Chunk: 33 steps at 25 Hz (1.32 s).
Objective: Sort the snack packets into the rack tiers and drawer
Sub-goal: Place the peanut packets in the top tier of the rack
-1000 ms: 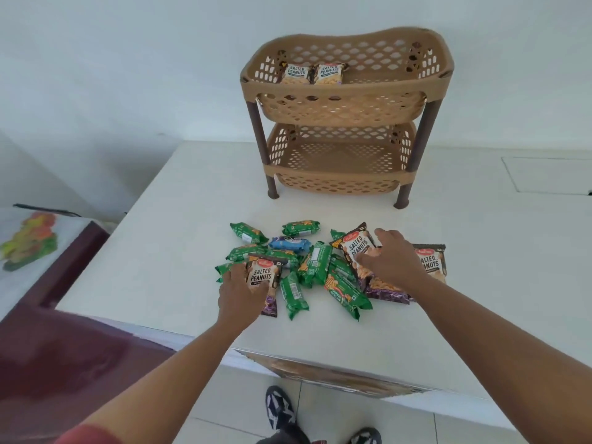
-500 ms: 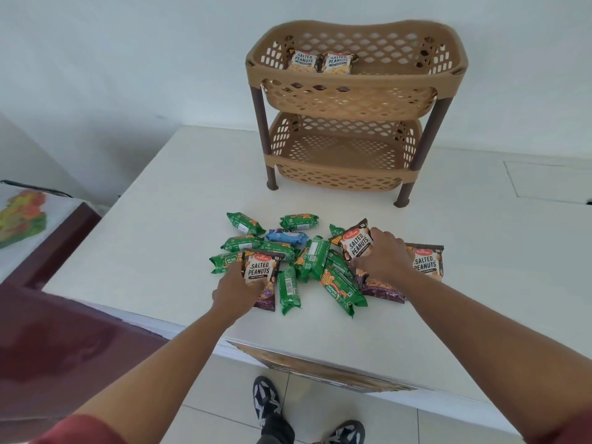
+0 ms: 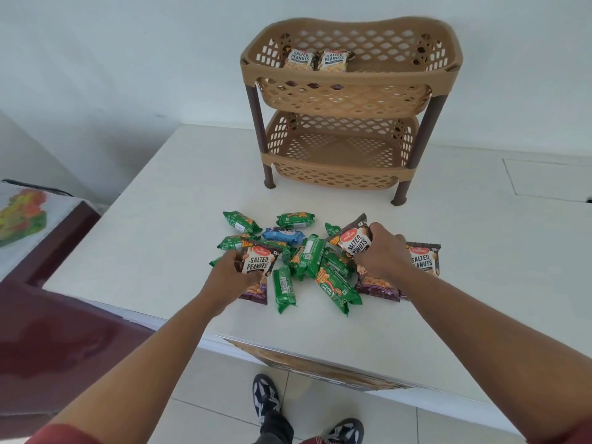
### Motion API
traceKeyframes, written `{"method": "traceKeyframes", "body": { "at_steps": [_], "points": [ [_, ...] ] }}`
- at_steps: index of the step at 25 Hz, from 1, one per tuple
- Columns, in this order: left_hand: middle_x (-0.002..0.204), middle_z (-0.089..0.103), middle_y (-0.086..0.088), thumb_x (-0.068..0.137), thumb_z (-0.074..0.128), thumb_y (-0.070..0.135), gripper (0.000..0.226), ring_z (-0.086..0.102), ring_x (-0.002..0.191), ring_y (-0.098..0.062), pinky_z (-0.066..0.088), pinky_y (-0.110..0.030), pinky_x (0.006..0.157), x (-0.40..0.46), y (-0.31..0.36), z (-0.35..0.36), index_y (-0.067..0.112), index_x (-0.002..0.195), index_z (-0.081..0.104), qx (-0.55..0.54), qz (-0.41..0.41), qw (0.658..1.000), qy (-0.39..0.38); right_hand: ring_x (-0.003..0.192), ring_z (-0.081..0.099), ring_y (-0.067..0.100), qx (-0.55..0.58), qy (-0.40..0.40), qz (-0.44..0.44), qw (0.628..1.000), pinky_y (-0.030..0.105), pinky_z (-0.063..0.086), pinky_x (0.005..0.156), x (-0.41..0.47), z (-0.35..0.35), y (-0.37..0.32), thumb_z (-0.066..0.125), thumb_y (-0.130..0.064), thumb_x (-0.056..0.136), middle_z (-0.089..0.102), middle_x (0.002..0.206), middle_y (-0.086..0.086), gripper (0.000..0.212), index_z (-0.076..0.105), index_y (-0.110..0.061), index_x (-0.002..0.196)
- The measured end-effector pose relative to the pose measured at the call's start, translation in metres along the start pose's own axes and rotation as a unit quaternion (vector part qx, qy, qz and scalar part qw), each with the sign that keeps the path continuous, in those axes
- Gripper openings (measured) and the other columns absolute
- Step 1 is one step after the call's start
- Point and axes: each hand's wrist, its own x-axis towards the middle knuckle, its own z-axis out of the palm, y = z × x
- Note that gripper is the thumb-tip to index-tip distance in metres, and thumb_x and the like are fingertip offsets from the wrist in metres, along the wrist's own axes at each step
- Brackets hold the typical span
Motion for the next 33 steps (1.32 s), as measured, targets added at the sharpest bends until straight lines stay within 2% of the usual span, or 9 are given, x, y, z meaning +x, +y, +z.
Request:
{"method": "traceKeyframes", "body": {
  "at_steps": [6, 8, 11, 15, 20, 22, 24, 28, 33],
  "points": [
    [0.09, 0.078, 0.01, 0.073, 0.091, 0.013, 0.049, 0.075, 0.076, -0.009, 0.055, -0.017, 0.059, -0.003, 0.044, -0.019, 0.028, 0.108, 0.06, -0.059, 0.071, 0.996, -0.005, 0.093, 0.047, 0.025, 0.09, 0.113, -0.029, 0.989, 0.041, 0.032, 0.076, -0.004, -0.027, -0.012, 0.08, -0.03, 0.074, 0.053, 0.082, -0.012, 0.052, 0.038, -0.032, 0.104],
    [0.093, 0.079, 0.008, 0.073, 0.091, 0.015, 0.043, 0.076, 0.079, -0.012, 0.056, -0.017, 0.062, -0.005, 0.066, -0.021, 0.024, 0.108, 0.068, -0.069, 0.1, 0.992, -0.03, 0.091, 0.056, 0.025, 0.154, 0.112, -0.042, 0.981, 0.041, 0.039, 0.078, -0.006, -0.039, -0.017, 0.083, -0.034, 0.075, 0.06, 0.087, -0.013, 0.051, 0.041, -0.034, 0.104],
    [0.097, 0.08, -0.002, 0.075, 0.09, 0.021, 0.038, 0.078, 0.085, -0.022, 0.058, -0.023, 0.066, -0.004, 0.103, -0.021, 0.019, 0.109, 0.072, -0.114, 0.127, 0.983, -0.063, 0.09, 0.066, 0.011, 0.281, 0.096, -0.085, 0.951, 0.028, 0.048, 0.068, -0.008, -0.06, -0.027, 0.086, -0.038, 0.077, 0.069, 0.095, -0.015, 0.038, 0.055, -0.035, 0.1],
    [0.104, 0.079, -0.007, 0.085, 0.082, 0.021, 0.032, 0.077, 0.093, -0.027, 0.06, -0.031, 0.074, 0.006, 0.153, -0.022, 0.016, 0.114, 0.069, -0.154, 0.156, 0.971, -0.095, 0.084, 0.071, 0.005, 0.347, 0.1, -0.119, 0.925, 0.025, 0.053, 0.066, -0.01, -0.085, -0.047, 0.085, -0.041, 0.08, 0.074, 0.095, -0.012, 0.036, 0.058, -0.034, 0.103],
    [0.109, 0.076, -0.017, 0.077, 0.086, 0.015, 0.042, 0.076, 0.092, -0.033, 0.061, -0.038, 0.072, 0.037, 0.209, -0.027, 0.01, 0.115, 0.068, -0.204, 0.162, 0.954, -0.148, 0.09, 0.074, 0.01, 0.451, 0.098, -0.114, 0.88, 0.031, 0.06, 0.072, 0.004, -0.112, -0.074, 0.079, -0.031, 0.088, 0.076, 0.097, -0.014, 0.03, 0.057, -0.038, 0.106],
    [0.113, 0.075, -0.02, 0.073, 0.09, 0.02, 0.05, 0.076, 0.092, -0.036, 0.059, -0.045, 0.07, 0.052, 0.232, -0.033, 0.011, 0.117, 0.068, -0.222, 0.166, 0.945, -0.174, 0.094, 0.074, 0.014, 0.48, 0.112, -0.105, 0.864, 0.027, 0.059, 0.068, 0.01, -0.129, -0.089, 0.076, -0.027, 0.089, 0.076, 0.1, -0.013, 0.029, 0.057, -0.039, 0.107],
    [0.116, 0.074, -0.02, 0.072, 0.091, 0.026, 0.049, 0.074, 0.098, -0.037, 0.059, -0.054, 0.078, 0.07, 0.254, -0.043, 0.014, 0.115, 0.071, -0.229, 0.185, 0.934, -0.202, 0.094, 0.075, 0.013, 0.488, 0.13, -0.116, 0.855, 0.026, 0.06, 0.069, 0.02, -0.147, -0.108, 0.074, -0.026, 0.092, 0.077, 0.101, -0.015, 0.027, 0.059, -0.038, 0.11],
    [0.117, 0.074, -0.017, 0.074, 0.089, 0.03, 0.048, 0.072, 0.107, -0.038, 0.054, -0.057, 0.095, 0.11, 0.297, -0.053, 0.014, 0.116, 0.073, -0.237, 0.228, 0.912, -0.244, 0.1, 0.075, 0.017, 0.46, 0.175, -0.118, 0.863, 0.048, 0.058, 0.094, 0.044, -0.172, -0.142, 0.071, -0.03, 0.096, 0.077, 0.11, -0.007, 0.029, 0.062, -0.026, 0.123],
    [0.112, 0.077, -0.013, 0.073, 0.084, 0.031, 0.054, 0.074, 0.103, -0.036, 0.052, -0.061, 0.098, 0.147, 0.356, -0.056, 0.01, 0.12, 0.067, -0.241, 0.256, 0.903, -0.246, 0.098, 0.074, 0.019, 0.401, 0.268, -0.098, 0.871, 0.052, 0.055, 0.096, 0.071, -0.212, -0.168, 0.073, -0.034, 0.093, 0.077, 0.106, -0.008, 0.025, 0.064, -0.029, 0.116]
  ]
}}
